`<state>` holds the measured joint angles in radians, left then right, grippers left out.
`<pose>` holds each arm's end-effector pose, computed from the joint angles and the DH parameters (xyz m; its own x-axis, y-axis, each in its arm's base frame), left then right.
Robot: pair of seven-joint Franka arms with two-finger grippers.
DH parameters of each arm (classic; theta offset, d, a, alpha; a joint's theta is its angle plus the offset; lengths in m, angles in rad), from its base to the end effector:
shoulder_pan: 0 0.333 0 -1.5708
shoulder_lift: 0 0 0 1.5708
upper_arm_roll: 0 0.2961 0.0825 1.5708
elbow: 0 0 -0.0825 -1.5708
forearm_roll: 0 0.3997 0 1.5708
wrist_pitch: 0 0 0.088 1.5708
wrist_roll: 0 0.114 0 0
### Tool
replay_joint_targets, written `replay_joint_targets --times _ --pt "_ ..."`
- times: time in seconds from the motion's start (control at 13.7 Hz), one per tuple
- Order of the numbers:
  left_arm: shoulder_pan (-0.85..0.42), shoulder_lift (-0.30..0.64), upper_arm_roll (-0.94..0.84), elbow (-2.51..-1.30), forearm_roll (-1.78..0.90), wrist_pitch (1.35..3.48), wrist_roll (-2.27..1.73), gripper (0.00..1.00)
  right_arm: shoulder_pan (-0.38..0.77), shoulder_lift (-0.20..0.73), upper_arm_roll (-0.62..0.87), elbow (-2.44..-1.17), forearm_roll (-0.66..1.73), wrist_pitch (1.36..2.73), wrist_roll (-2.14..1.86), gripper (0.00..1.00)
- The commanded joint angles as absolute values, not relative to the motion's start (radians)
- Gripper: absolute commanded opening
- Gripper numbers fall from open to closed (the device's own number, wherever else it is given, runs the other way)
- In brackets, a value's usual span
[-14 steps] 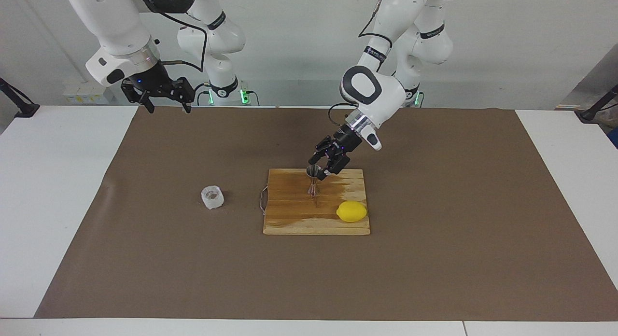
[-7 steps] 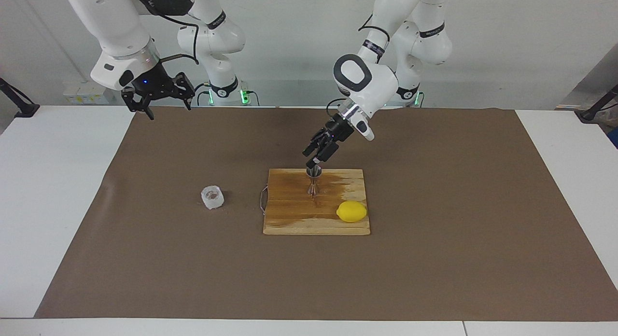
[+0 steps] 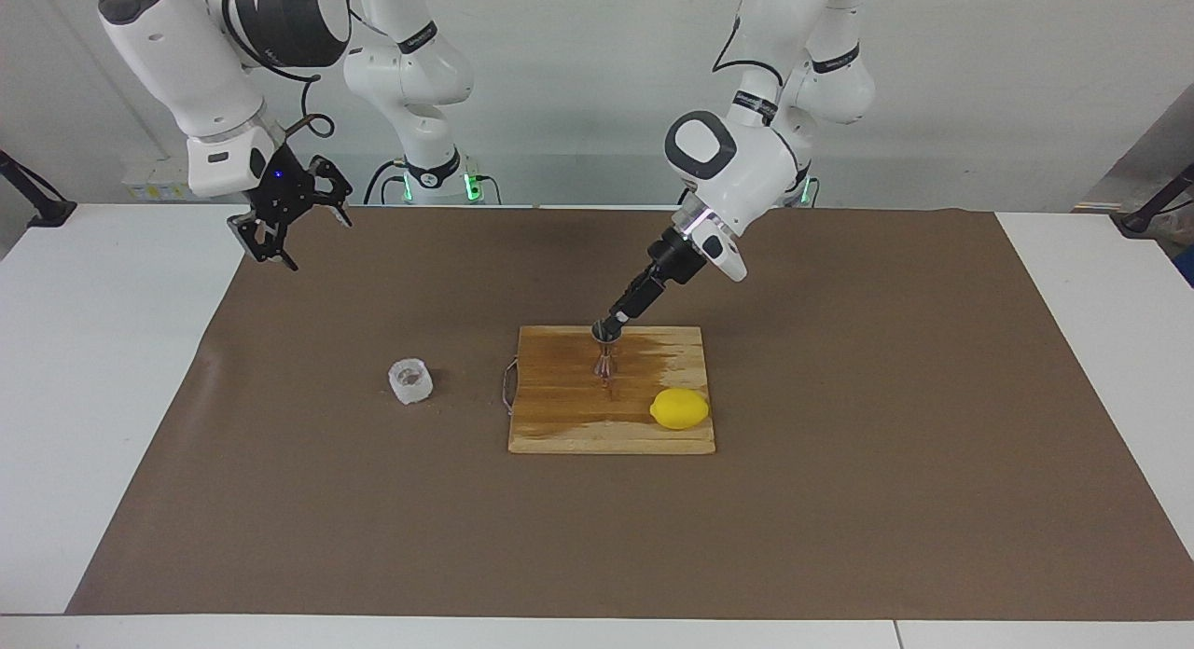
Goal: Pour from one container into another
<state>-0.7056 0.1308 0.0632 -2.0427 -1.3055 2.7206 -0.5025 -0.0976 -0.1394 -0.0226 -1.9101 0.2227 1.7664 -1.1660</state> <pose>0.5129 -0.3441 0.3855 0.6610 0.6313 -0.4057 0.6788 -0.2726 0.6818 0.5352 -0.0441 0.5271 0.5359 0.8207 0.1982 0.8439 -0.5281 -0.0949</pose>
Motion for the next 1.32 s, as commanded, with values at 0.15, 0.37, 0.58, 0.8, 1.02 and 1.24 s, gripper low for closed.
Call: replay_joint_targets --times 0.15,0.37,0.58,0.8,1.02,1.24 --pt "-0.549 0.109 0.063 -1.994 -0.784 2.466 -0.497 1.0 -0.235 -0.004 -0.015 -1.977 0.524 1.865 -1.66 1.0" --pt "-0.457 0.1 0.063 -1.93 -0.434 2.275 -0.492 1.0 -0.264 0.15 -0.017 -1.971 0.74 1.911 -2.024 1.0" --pt "-0.372 0.037 0.061 -1.942 -0.249 2.203 -0.436 1.0 -0.259 0.27 -0.014 -1.967 0.866 1.914 -2.176 1.0" --pt "-0.26 -0.035 0.063 -1.948 -0.157 2.087 -0.193 1.0 -0.253 0.397 -0.006 -1.931 0.98 1.911 -2.361 1.0" --pt "-0.19 -0.08 0.063 -1.919 -0.049 1.969 -0.053 1.0 -0.239 0.422 -0.006 -1.953 0.985 1.919 -2.382 1.0" --pt "-0.137 -0.066 0.061 -1.775 -0.034 1.786 0.036 1.0 -0.206 0.423 -0.006 -1.962 0.977 1.98 -2.418 1.0"
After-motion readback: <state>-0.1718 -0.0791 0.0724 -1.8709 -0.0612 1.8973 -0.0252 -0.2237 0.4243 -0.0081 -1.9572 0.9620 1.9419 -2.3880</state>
